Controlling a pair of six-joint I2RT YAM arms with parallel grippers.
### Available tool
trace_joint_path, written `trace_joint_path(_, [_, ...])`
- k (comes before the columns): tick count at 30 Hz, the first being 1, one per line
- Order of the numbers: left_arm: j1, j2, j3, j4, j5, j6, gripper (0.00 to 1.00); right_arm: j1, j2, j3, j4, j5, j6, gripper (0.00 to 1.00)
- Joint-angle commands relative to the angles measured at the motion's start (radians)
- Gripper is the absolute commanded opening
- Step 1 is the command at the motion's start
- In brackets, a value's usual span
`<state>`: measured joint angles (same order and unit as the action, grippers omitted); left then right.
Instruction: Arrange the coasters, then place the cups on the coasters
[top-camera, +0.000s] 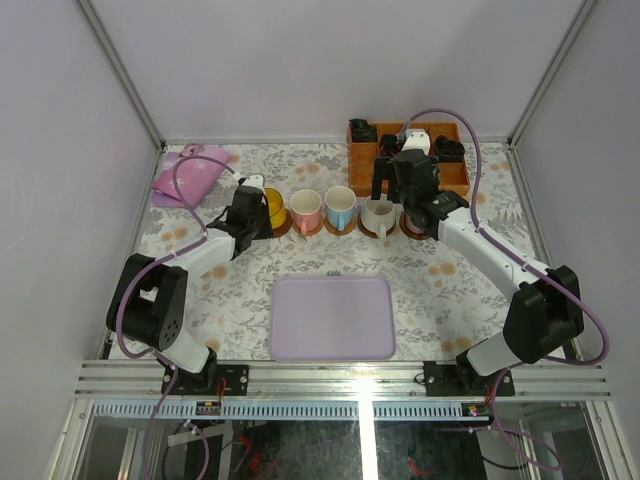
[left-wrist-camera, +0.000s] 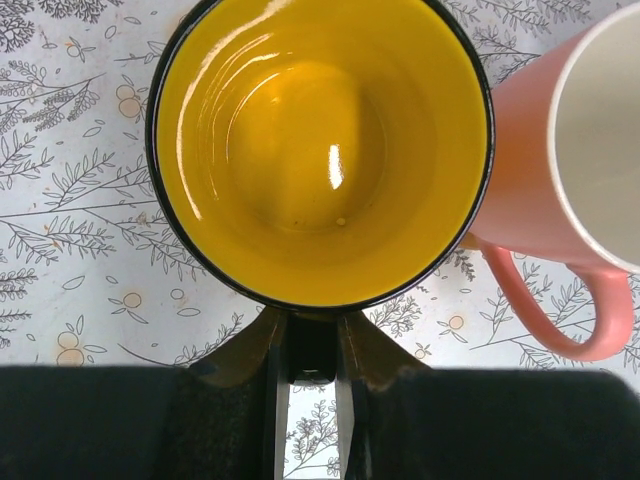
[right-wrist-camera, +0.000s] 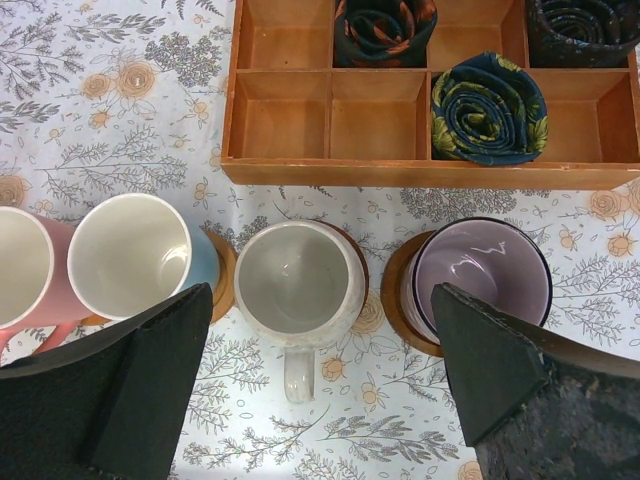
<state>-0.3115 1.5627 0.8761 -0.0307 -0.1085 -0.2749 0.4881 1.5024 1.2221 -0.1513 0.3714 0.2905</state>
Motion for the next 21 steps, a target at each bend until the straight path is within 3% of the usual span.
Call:
trace_joint_path(1, [0.010, -0.009, 0.006, 0.054, -0.029, -0.003, 0.00, -0.006, -0.009, 0.025, 0.040, -0.019, 0.016, 0.98])
trace_joint_path(21, [0.009, 0.056, 0.048, 0.017, -0.005, 0.001, 0.01, -0.007, -0.002, 0.023, 0.040, -0.026, 0.016, 0.98])
